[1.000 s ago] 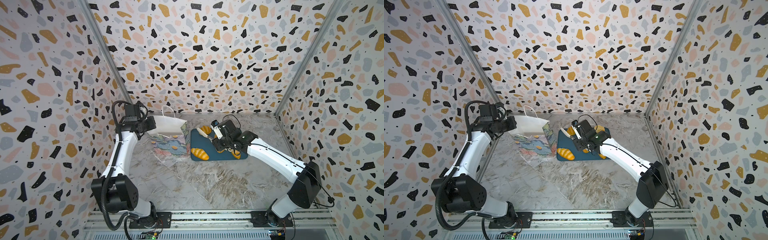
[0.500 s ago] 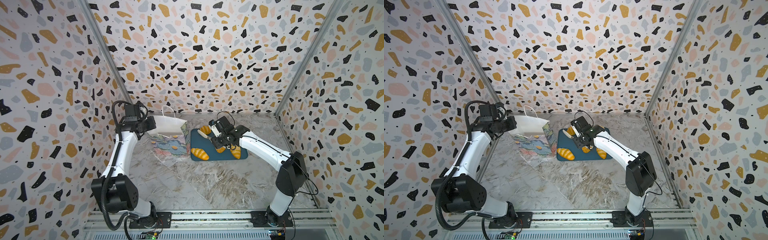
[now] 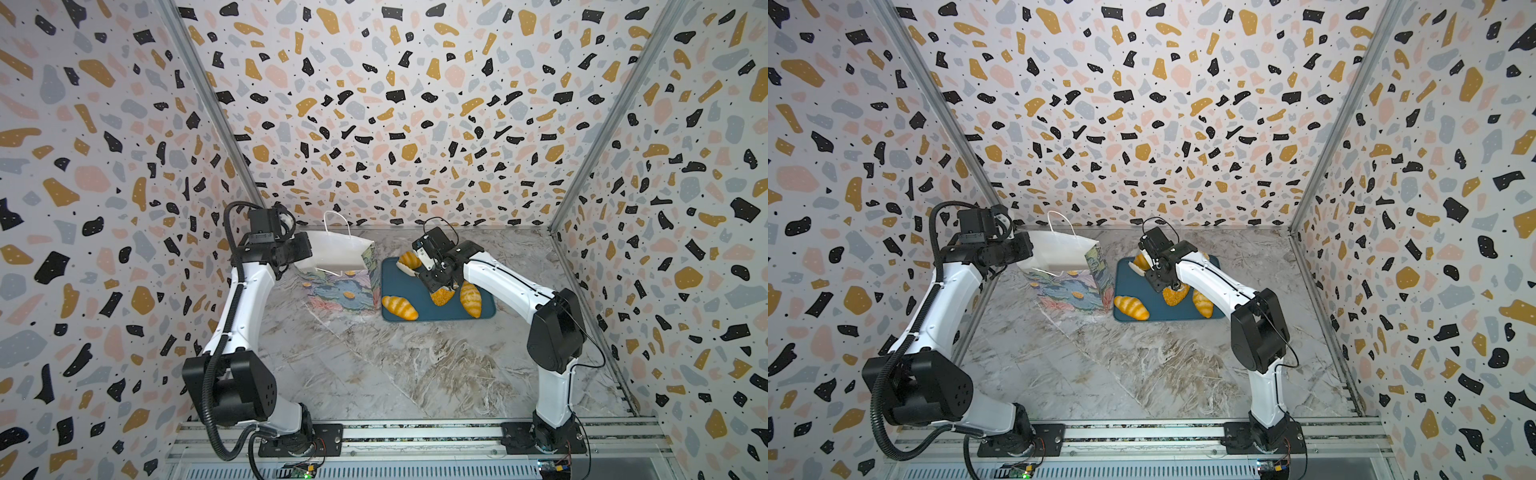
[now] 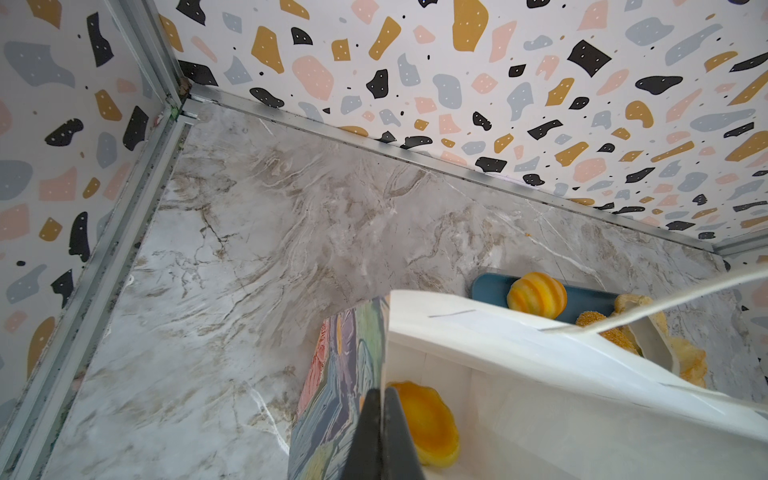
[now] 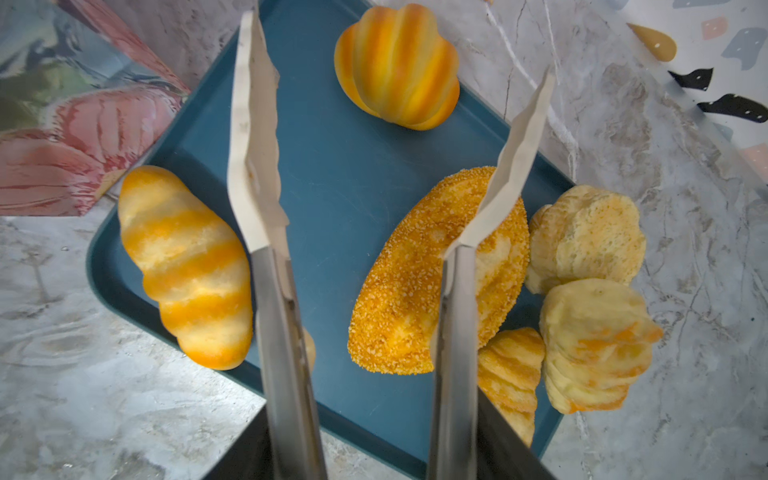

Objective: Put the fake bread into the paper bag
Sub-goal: 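Lower the open tongs toward the striped orange roll on the tray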

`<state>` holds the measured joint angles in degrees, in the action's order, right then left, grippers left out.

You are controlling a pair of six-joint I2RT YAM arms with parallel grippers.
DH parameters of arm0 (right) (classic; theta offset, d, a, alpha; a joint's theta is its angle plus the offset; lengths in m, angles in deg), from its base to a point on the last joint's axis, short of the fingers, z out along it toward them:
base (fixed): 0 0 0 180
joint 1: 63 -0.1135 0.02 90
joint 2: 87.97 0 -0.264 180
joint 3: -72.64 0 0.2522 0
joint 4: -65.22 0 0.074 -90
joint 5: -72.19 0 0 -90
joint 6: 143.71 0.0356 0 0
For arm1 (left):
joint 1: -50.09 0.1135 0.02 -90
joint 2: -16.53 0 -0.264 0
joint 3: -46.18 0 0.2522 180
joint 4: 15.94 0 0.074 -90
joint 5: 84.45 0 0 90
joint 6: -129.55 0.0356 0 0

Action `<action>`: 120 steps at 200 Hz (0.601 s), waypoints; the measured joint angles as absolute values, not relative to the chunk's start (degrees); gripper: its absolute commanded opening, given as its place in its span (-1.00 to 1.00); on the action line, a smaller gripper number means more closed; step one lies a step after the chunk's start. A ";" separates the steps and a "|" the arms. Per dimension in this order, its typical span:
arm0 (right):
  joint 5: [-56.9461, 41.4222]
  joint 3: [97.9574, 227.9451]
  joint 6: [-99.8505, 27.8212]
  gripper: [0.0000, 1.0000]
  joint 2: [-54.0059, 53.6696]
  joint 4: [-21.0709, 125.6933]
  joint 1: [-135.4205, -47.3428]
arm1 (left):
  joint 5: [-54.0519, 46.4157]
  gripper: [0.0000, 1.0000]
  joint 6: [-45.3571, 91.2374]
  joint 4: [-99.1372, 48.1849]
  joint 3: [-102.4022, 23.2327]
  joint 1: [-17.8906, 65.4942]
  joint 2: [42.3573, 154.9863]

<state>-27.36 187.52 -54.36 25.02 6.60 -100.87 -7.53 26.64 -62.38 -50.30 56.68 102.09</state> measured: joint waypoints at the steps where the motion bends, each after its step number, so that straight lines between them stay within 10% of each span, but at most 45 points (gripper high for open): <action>1: -27.38 187.56 -54.36 0.22 25.09 6.58 -100.84 | -7.53 -1.00 26.64 -62.38 -50.30 56.68 102.09; 120: -29.32 201.79 -58.25 0.25 37.11 1.59 -99.60 | -7.77 -1.00 26.64 -62.10 -50.04 56.68 102.09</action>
